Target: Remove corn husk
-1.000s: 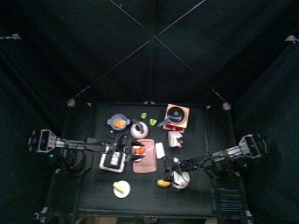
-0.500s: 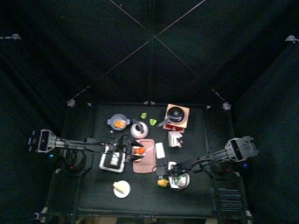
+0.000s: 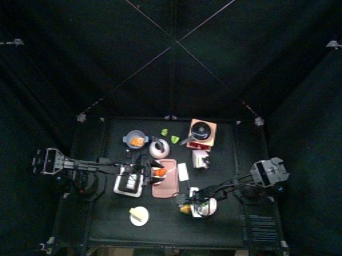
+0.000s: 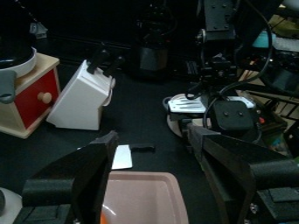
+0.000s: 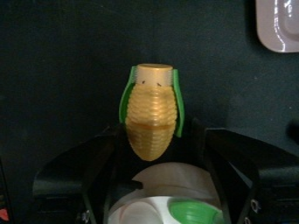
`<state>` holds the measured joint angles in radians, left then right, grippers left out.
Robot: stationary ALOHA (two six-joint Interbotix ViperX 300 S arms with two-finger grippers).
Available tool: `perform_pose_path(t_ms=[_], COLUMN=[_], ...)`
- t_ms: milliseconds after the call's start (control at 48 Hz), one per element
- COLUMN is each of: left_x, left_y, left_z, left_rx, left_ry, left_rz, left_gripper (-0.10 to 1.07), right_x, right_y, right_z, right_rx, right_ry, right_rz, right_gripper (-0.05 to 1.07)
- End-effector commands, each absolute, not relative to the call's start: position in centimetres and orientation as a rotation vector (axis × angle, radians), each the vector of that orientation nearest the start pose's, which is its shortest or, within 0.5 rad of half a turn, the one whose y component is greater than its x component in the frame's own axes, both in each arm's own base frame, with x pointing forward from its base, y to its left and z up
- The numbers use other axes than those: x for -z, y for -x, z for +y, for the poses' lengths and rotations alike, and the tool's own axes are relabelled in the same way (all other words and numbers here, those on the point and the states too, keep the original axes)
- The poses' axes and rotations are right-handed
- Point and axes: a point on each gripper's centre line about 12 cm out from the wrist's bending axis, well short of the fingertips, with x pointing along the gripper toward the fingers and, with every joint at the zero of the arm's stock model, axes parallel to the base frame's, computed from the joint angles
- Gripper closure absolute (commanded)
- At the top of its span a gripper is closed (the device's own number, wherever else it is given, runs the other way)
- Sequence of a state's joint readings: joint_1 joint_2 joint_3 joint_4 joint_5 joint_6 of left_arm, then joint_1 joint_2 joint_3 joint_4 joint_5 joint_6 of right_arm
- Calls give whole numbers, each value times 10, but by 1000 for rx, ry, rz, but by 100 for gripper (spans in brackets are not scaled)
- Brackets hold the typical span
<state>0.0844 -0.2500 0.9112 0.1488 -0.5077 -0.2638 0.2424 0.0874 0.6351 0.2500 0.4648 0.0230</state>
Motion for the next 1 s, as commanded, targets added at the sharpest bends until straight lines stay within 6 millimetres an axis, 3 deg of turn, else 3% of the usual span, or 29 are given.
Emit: perform_pose_path(t_ms=[0,333,667,771,979], left_x=[-240,-238,-239,-239,-241], left_y=[-337,-336,-336,-336,-333], left_z=[21,22,22,22,22], left_rx=[-24,-28,-32,-32,-32], left_ry=[144,148,156,154,155], left_rz=[126,128,127,127,118], left_gripper=[1,1,1,1,1], right_x=[-125,-123,-122,-130,-162], right_y=[-351,-353,-355,-355,-351], right_z=[98,98,98,95,76], right_rx=[-168,-166,-165,-162,-129], right_ry=[-135,-125,-125,-132,-169], right_rz=[1166,1159,1141,1121,981], right_gripper=[9,12,44,51,52])
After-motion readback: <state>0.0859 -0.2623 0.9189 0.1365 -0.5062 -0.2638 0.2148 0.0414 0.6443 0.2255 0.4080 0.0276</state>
